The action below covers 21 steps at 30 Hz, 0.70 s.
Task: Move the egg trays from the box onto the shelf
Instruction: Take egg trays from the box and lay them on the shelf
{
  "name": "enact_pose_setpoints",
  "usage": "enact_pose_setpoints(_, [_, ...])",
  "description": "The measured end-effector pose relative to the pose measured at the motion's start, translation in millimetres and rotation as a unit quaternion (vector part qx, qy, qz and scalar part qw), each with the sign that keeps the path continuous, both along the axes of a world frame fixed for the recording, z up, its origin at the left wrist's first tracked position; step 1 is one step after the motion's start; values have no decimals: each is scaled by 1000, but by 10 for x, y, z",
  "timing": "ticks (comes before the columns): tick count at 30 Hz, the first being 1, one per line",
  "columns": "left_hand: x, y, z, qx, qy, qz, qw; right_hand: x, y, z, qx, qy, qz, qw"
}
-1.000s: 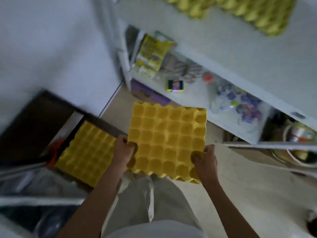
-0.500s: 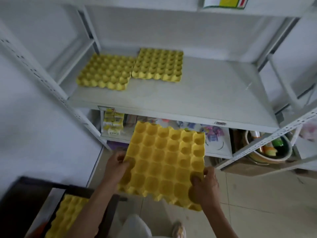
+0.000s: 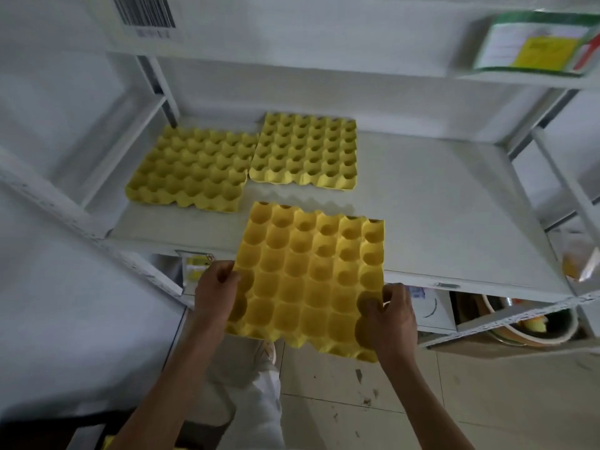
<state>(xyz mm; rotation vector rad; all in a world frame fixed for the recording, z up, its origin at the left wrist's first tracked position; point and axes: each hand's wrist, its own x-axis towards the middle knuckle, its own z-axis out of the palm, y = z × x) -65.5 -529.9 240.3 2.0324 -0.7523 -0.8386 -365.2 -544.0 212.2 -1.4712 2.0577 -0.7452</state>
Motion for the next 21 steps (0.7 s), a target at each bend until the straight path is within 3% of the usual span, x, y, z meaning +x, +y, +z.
enact_pose_setpoints(6, [436,-695,-78,1,-33,-54,998,500,-584,-11,-11,27,-37,999])
enact_pose_setpoints(9, [533,-954,-114,43,-64,-102,992,626,-850,-18,16,62,-55,996])
enact_pose_setpoints(14, [610,-965,-224,70,-150,-163,973,654,-1062,-10,29,64,-75,995])
enact_pose_setpoints(21, [550,-878,-209,68,-176,-180,965,580,-1078,54,37,64,-26,997])
